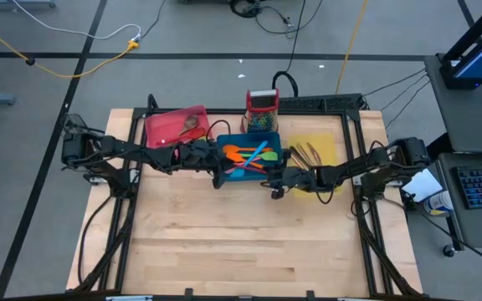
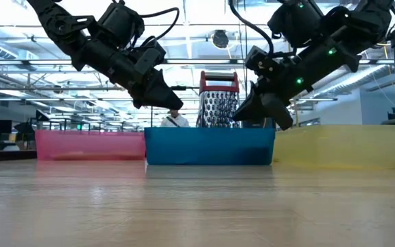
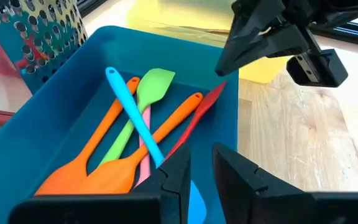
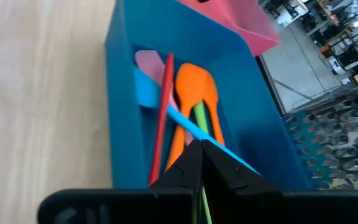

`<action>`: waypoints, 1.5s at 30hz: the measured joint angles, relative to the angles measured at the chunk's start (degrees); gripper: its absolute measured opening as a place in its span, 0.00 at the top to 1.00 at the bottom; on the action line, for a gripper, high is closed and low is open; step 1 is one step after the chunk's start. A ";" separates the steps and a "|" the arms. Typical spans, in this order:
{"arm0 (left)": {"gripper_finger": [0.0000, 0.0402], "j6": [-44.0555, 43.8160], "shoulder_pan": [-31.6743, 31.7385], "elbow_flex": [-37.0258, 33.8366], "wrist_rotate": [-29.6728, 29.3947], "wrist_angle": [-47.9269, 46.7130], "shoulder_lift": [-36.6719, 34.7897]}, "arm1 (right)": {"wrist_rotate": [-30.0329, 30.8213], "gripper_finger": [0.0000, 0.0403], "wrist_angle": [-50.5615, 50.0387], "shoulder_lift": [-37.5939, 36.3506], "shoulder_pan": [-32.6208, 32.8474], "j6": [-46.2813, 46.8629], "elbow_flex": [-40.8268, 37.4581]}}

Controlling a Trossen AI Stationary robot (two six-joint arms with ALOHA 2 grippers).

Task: Pick & Place Kitchen Items
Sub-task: Put the red spatula into the blue bin, then return to Home Position

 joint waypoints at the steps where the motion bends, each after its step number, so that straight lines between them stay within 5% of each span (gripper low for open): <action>1: 0.83 0.00 0.00 0.00 0.00 0.00 0.00 | 0.00 1.00 0.23 0.00 -0.15 -0.06 0.00; 12: 0.87 3.02 -0.31 -0.05 -3.59 -3.61 -5.62 | -0.02 1.00 4.73 -3.52 1.06 -1.55 0.03; 16: 0.98 4.76 -1.21 0.00 -6.35 -10.11 -12.39 | -1.73 1.00 -0.50 -10.80 1.49 1.73 -0.02; 21: 0.99 5.55 -3.51 -0.02 -12.20 -18.43 -22.30 | -10.41 1.00 -10.46 -20.93 1.23 7.44 0.04; 31: 0.99 5.37 -10.84 -0.51 -19.99 -34.35 -40.98 | -13.11 1.00 -27.27 -35.73 1.06 13.40 0.00; 45: 0.98 5.25 -16.97 -17.43 -25.38 -33.65 -67.39 | -19.20 1.00 -21.41 -56.57 0.98 20.02 -16.49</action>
